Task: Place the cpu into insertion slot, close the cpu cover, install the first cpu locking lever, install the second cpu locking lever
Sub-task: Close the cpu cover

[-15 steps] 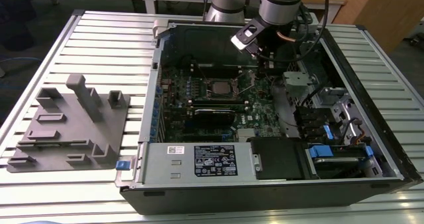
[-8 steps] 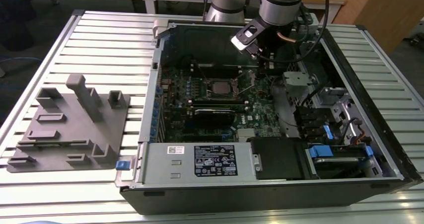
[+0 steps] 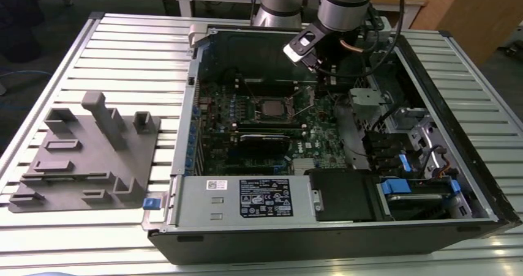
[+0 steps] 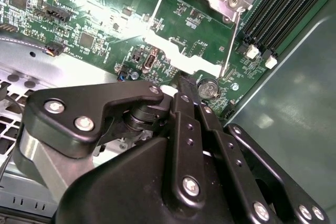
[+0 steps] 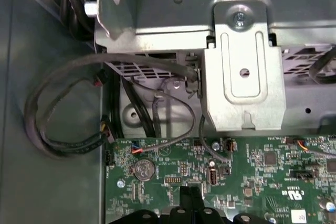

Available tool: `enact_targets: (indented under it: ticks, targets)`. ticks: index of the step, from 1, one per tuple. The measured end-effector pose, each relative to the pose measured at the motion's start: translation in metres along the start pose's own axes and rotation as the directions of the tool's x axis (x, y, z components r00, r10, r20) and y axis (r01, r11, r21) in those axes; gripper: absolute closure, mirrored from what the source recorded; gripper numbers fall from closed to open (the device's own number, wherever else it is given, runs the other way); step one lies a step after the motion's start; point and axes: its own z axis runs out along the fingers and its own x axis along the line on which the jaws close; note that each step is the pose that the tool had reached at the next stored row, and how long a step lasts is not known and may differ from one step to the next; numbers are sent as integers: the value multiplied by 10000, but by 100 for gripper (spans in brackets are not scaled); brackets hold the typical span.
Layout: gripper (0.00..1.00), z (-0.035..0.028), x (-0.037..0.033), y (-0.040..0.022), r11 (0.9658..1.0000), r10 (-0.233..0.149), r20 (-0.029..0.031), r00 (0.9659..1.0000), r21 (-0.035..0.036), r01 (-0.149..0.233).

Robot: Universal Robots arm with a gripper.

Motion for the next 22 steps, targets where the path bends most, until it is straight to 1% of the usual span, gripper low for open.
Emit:
enact_targets:
  ticks: [10, 22]
  targets:
    - [89, -6, -4, -82, 10000, 1, -1, 10000, -5, -1]
    - [89, -9, -5, -111, 10000, 1, -1, 10000, -6, -1]
